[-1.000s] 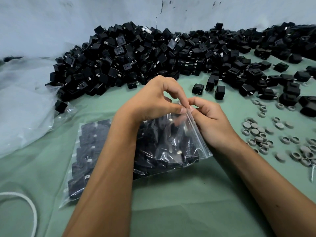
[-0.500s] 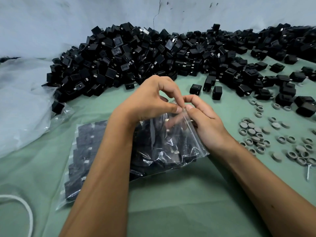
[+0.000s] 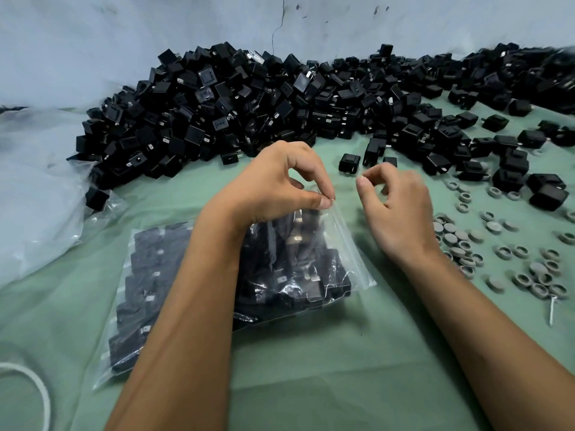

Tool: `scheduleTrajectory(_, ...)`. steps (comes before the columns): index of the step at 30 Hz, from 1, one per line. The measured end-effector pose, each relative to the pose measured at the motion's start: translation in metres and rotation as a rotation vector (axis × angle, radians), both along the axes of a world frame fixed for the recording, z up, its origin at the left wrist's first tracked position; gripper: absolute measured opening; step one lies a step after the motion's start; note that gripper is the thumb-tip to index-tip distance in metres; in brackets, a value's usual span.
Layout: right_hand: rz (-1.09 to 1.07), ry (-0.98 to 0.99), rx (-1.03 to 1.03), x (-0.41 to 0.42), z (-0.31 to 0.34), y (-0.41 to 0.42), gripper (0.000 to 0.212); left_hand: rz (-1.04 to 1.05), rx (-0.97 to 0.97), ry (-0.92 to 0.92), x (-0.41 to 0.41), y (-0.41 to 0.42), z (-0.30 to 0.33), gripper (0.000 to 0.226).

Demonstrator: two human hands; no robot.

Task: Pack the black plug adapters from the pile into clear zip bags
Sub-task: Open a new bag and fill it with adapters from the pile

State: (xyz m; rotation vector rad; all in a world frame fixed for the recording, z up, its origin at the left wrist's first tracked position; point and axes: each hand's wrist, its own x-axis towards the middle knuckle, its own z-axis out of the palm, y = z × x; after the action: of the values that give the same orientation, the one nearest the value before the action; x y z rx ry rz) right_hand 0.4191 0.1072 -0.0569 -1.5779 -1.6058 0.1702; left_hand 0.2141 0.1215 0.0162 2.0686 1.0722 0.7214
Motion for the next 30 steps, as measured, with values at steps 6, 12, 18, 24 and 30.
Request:
scheduleTrajectory(6, -0.096, -0.371, -0.304, 0.020, -0.006, 0.016, 0.058, -0.008, -0.010, -0.001, -0.002, 0.001, 0.000, 0.014)
scheduleTrajectory(12, 0.025, -0.265, -0.134, 0.015, -0.005, 0.016, 0.041, -0.006, 0.000, 0.006, -0.001, 0.002, -0.001, 0.014)
scheduleTrajectory(18, -0.067, -0.300, -0.150, 0.013, -0.007, 0.016, 0.037, -0.004, -0.005, 0.000, -0.003, 0.003, -0.001, 0.013)
scheduleTrajectory(24, 0.151, -0.160, -0.094, 0.006, -0.006, 0.011, 0.022, -0.018, 0.004, 0.002, -0.002, 0.005, -0.003, 0.013)
scheduleTrajectory(30, 0.324, 0.139, -0.087, -0.012, -0.003, 0.005, 0.020, -0.019, 0.019, 0.004, -0.003, 0.005, -0.003, 0.013)
